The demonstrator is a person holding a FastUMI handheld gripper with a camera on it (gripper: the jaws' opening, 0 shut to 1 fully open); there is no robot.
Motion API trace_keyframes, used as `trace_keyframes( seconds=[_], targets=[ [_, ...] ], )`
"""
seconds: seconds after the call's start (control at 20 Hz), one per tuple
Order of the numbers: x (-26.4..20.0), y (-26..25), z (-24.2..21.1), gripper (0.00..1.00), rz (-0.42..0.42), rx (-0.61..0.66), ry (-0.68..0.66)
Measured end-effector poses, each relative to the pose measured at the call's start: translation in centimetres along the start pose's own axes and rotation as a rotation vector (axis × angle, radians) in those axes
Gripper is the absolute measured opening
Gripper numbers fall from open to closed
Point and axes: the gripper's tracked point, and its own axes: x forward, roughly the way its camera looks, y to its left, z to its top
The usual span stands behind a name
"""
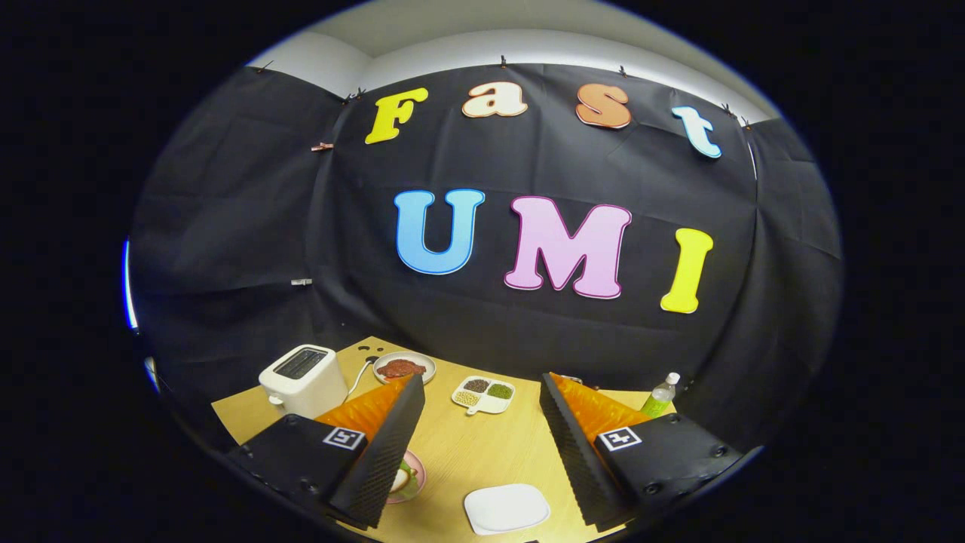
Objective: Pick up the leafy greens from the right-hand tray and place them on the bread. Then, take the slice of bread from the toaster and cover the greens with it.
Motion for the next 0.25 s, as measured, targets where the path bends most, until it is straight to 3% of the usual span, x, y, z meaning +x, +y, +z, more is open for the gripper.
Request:
trace_keyframes(
  seconds=[0.25],
  targets=[
    [0.30,-0.18,0.20,0.96,-0.003,-0.001,-0.002]
  ],
)
